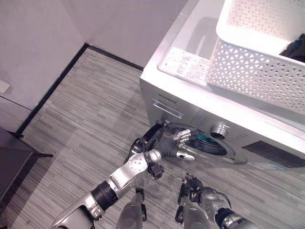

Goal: Grab the laundry basket,head to the washer,open it,put in the laundry and shut it.

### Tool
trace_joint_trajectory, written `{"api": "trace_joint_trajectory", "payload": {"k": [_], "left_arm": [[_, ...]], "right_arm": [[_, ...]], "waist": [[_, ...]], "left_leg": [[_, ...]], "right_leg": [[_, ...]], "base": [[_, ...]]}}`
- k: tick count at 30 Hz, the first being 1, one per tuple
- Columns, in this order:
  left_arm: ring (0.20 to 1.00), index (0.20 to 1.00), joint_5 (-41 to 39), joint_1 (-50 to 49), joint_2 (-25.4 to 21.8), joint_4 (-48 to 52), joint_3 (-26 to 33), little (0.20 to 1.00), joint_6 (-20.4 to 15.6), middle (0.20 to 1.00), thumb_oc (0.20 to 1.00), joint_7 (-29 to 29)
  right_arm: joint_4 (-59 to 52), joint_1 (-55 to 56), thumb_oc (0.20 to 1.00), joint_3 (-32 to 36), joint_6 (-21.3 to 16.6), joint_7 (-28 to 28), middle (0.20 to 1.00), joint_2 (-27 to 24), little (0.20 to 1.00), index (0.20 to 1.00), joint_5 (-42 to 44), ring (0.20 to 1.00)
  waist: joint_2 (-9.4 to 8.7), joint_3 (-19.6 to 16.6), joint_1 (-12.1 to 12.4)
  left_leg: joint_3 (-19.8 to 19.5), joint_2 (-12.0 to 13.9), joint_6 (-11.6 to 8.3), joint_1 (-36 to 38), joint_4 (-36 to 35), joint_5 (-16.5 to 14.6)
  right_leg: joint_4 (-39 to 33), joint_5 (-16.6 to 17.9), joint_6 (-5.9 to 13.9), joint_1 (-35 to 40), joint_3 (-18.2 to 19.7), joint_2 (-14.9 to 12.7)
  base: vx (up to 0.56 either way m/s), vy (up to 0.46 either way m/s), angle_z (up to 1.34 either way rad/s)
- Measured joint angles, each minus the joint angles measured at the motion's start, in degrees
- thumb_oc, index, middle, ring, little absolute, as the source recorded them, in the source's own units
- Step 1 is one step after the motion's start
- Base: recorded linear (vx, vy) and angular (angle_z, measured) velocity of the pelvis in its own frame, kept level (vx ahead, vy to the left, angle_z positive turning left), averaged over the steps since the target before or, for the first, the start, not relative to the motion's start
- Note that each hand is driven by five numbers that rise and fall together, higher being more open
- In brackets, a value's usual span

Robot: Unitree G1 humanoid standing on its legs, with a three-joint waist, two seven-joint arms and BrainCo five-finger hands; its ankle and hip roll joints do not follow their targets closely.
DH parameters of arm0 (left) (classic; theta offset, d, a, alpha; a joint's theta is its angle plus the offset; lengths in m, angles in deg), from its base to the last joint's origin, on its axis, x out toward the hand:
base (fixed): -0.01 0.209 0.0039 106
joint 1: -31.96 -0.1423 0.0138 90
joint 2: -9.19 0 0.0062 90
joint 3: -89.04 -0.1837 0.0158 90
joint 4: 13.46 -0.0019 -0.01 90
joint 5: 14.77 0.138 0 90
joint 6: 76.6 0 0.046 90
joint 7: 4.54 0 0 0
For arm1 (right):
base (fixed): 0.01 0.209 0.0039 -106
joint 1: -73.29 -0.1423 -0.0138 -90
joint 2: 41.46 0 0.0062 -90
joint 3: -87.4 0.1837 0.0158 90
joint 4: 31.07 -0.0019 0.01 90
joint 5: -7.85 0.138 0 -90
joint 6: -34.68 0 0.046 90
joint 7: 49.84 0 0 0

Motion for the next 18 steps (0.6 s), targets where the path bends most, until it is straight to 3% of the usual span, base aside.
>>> {"api": "trace_joint_trajectory", "payload": {"k": [6,14,17,18], "left_arm": [[1.000,1.000,-0.6,-0.5,-3.1,0.1,-0.1,1.000,0.2,1.000,1.000,0.0],[1.000,1.000,0.0,-0.9,-3.8,-0.2,0.1,1.000,0.9,1.000,1.000,0.3],[1.000,1.000,3.2,-1.5,-4.2,-2.1,0.9,1.000,1.1,1.000,1.000,0.7],[1.000,1.000,4.8,-2.6,-4.8,-2.1,2.1,1.000,1.1,1.000,1.000,0.4]], "right_arm": [[0.7,-4.5,1.000,-0.1,-0.1,-0.3,1.000,1.3,1.000,1.000,3.2,1.000],[-0.1,-2.0,1.000,-0.2,-0.1,-0.6,1.000,2.6,1.000,1.000,3.8,1.000],[0.9,3.6,1.000,2.6,-0.3,-1.0,1.000,1.1,1.000,1.000,3.8,1.000],[0.6,5.8,1.000,6.7,-0.5,0.0,1.000,1.1,1.000,1.000,3.9,1.000]], "waist": [[0.43,0.2,2.7],[0.10,0.5,2.6],[-1.90,2.1,1.5],[-2.52,2.4,1.2]], "left_leg": [[-0.1,-0.1,0.01,0.0,0.0,0.0],[-1.2,-0.2,0.01,-0.4,0.1,0.0],[-0.9,-0.2,0.06,-0.5,0.2,-0.1],[-0.2,-0.2,0.29,-0.4,0.3,-0.3]], "right_leg": [[0.0,0.0,0.04,0.1,-0.2,-0.1],[0.0,-0.3,0.26,0.3,-1.0,-0.1],[0.0,-0.3,0.32,-0.2,-0.5,-0.1],[0.0,-0.2,0.31,-0.4,0.1,-0.1]], "base": [[0.00,-0.001,0.01],[-0.01,-0.007,0.05],[0.00,0.038,-0.04],[0.02,0.068,-0.26]]}}
